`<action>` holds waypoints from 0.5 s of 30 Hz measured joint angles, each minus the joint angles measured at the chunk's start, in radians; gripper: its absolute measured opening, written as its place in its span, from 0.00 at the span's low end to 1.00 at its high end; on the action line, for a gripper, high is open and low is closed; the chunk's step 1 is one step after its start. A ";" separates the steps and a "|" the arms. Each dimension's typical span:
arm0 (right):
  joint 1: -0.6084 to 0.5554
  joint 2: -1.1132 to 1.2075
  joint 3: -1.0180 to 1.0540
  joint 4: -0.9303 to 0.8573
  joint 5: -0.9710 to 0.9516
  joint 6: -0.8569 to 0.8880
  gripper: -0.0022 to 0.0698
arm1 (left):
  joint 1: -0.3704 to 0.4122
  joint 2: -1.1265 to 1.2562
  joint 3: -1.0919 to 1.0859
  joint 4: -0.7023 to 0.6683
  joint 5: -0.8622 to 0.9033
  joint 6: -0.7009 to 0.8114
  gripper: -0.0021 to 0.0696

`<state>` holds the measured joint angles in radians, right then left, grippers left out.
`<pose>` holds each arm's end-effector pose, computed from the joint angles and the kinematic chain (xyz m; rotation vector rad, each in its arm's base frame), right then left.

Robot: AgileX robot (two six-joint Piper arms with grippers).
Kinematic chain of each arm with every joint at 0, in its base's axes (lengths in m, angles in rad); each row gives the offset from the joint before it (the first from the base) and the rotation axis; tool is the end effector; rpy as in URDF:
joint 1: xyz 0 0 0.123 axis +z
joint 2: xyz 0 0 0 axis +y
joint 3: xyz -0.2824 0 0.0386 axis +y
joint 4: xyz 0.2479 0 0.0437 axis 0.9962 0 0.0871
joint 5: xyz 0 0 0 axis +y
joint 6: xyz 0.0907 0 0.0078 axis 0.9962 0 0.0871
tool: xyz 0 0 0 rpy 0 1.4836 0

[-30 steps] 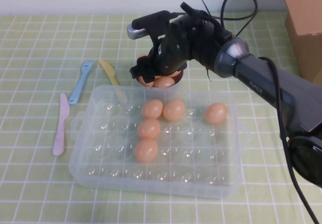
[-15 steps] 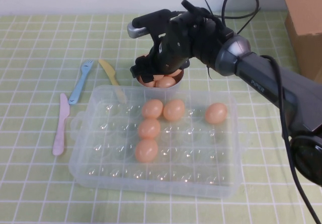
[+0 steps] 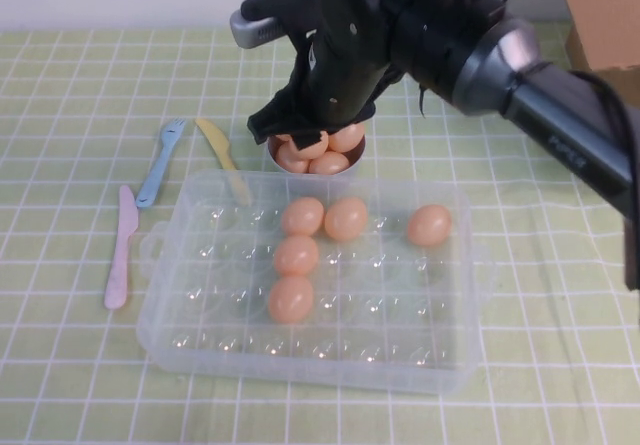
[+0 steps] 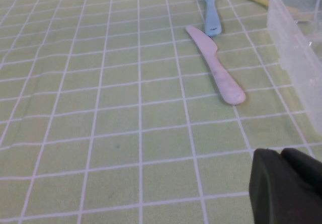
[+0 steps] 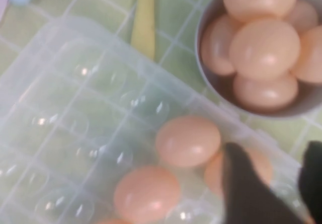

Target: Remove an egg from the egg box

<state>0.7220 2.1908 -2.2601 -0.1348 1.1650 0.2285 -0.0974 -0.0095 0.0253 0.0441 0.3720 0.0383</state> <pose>0.3737 0.3141 0.3148 -0.6506 2.4909 0.1806 0.0526 -0.0037 0.1716 0.1542 1.8647 0.0026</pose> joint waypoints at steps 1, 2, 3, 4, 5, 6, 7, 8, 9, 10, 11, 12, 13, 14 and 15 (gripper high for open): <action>0.009 -0.019 0.000 -0.010 0.034 0.000 0.35 | 0.000 0.000 0.000 0.000 0.000 0.000 0.02; 0.017 -0.039 0.000 -0.020 0.054 0.000 0.27 | 0.002 0.000 0.000 0.000 0.000 0.000 0.02; 0.027 -0.059 0.000 -0.031 0.067 0.000 0.18 | 0.007 0.000 0.000 0.000 0.000 0.000 0.02; 0.033 -0.076 0.000 -0.038 0.073 0.000 0.13 | 0.007 0.000 0.000 0.000 0.000 0.000 0.02; 0.041 -0.101 0.008 -0.044 0.075 0.000 0.09 | 0.009 0.000 0.000 0.000 0.000 0.000 0.02; 0.051 -0.128 0.023 -0.048 0.075 0.000 0.06 | 0.009 0.000 0.000 0.000 0.000 0.000 0.02; 0.061 -0.151 0.038 -0.050 0.075 0.000 0.04 | 0.009 0.000 0.000 0.000 0.000 0.000 0.02; 0.071 -0.182 0.060 -0.050 0.077 0.000 0.03 | 0.009 0.000 0.000 0.000 0.000 0.000 0.02; 0.081 -0.213 0.085 -0.050 0.079 0.000 0.02 | 0.009 0.000 0.000 0.000 0.000 0.000 0.02; 0.087 -0.245 0.113 -0.050 0.079 0.000 0.02 | 0.009 0.000 0.000 0.000 0.000 0.000 0.02; 0.097 -0.277 0.145 -0.050 0.079 0.000 0.02 | 0.009 0.000 0.000 0.000 0.000 0.000 0.02; 0.105 -0.308 0.180 -0.050 0.079 0.000 0.01 | 0.009 0.000 0.000 0.000 0.000 0.000 0.02; 0.110 -0.334 0.208 -0.050 0.081 0.000 0.01 | 0.009 0.000 0.000 0.000 0.000 0.000 0.02; 0.114 -0.365 0.247 -0.050 0.081 0.000 0.01 | 0.009 0.000 0.000 0.000 0.000 0.000 0.02; 0.116 -0.397 0.287 -0.050 0.082 0.000 0.01 | 0.009 0.000 0.000 0.000 0.000 0.000 0.02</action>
<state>0.8379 1.7943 -1.9735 -0.1846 1.2475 0.2285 -0.0884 -0.0095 0.0253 0.0441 0.3720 0.0383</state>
